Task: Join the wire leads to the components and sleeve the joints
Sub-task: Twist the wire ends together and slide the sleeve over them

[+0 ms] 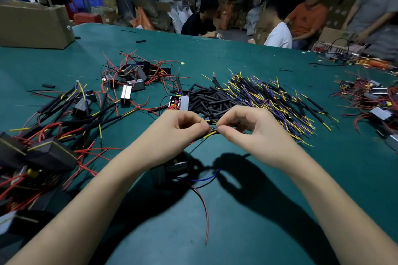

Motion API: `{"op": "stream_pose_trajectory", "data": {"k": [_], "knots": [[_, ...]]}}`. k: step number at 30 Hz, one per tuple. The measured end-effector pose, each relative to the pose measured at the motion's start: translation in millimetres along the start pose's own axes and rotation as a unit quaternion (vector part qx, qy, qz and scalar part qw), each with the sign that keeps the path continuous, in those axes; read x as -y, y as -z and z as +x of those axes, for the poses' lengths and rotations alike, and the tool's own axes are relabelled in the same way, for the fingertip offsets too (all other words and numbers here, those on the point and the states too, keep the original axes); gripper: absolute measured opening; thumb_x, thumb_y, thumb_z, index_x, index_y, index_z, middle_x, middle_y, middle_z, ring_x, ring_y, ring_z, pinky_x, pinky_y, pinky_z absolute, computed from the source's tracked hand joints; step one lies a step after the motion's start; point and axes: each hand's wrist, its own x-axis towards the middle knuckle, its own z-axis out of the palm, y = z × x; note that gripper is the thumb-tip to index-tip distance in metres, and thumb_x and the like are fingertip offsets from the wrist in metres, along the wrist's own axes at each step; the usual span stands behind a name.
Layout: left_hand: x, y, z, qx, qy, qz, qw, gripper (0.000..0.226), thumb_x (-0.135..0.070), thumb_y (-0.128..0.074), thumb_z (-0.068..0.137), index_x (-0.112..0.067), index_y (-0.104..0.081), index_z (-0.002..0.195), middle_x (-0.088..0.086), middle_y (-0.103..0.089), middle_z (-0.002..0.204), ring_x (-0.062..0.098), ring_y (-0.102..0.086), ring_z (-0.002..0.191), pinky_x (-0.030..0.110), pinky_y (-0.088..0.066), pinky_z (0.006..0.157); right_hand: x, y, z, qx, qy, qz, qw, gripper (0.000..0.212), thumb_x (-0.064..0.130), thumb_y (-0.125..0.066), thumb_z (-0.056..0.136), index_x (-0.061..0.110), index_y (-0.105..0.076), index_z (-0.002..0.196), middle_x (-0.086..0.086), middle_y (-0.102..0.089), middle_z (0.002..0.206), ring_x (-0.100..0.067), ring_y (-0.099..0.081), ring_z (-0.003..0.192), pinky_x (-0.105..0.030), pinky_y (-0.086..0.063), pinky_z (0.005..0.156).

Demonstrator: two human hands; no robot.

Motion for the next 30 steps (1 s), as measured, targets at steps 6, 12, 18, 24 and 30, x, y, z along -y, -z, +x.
{"op": "stream_pose_trajectory", "data": {"k": [6, 12, 18, 24, 30], "knots": [[-1, -2, -2, 0.003, 0.005, 0.002, 1.0, 0.017, -0.021, -0.06, 0.09, -0.014, -0.069, 0.077, -0.007, -0.062, 0.073, 0.003, -0.049, 0.068, 0.017, -0.039, 0.066, 0, -4, -1, -0.006, 0.025, -0.027, 0.999, 0.016, 0.005, -0.069, 0.083, 0.02, -0.067, 0.077, 0.003, -0.068, 0.074, -0.006, -0.061, 0.07, -0.023, -0.047, 0.067], [-4, -3, -2, 0.009, 0.023, 0.013, 1.0, 0.018, -0.019, -0.061, 0.089, -0.011, -0.07, 0.076, -0.009, -0.053, 0.058, 0.003, -0.04, 0.052, 0.013, -0.033, 0.05, 1, -8, -2, -0.02, 0.072, -0.066, 0.995, 0.014, 0.001, -0.068, 0.078, 0.014, -0.065, 0.074, 0.006, -0.064, 0.072, -0.003, -0.055, 0.067, -0.007, -0.037, 0.063], [-5, -6, -3, 0.004, 0.027, 0.038, 0.999, 0.018, -0.02, -0.06, 0.088, -0.009, -0.067, 0.076, -0.006, -0.047, 0.057, 0.005, -0.034, 0.049, 0.016, -0.028, 0.046, 1, -14, -3, -0.036, 0.118, -0.161, 0.979, 0.004, 0.013, -0.063, 0.075, 0.015, -0.06, 0.076, 0.007, -0.058, 0.075, -0.01, -0.052, 0.071, -0.016, -0.036, 0.064], [-1, -12, -2, -0.032, 0.028, 0.063, 0.997, 0.018, -0.021, -0.061, 0.087, -0.011, -0.068, 0.073, -0.01, -0.044, 0.048, 0.003, -0.033, 0.043, 0.017, -0.028, 0.044, -1, -13, -3, -0.02, 0.115, -0.182, 0.976, 0.003, 0.016, -0.062, 0.077, 0.016, -0.06, 0.079, 0.008, -0.057, 0.077, -0.008, -0.051, 0.073, -0.019, -0.037, 0.065], [0, -11, -2, -0.047, 0.032, 0.033, 0.998, 0.018, -0.019, -0.06, 0.088, -0.007, -0.07, 0.078, 0.013, -0.062, 0.069, 0.009, -0.045, 0.062, 0.024, -0.036, 0.062, -1, -8, -1, -0.001, 0.11, -0.159, 0.981, 0.008, 0.015, -0.065, 0.079, 0.017, -0.07, 0.085, 0.01, -0.065, 0.08, -0.003, -0.058, 0.075, -0.013, -0.037, 0.067]]}}
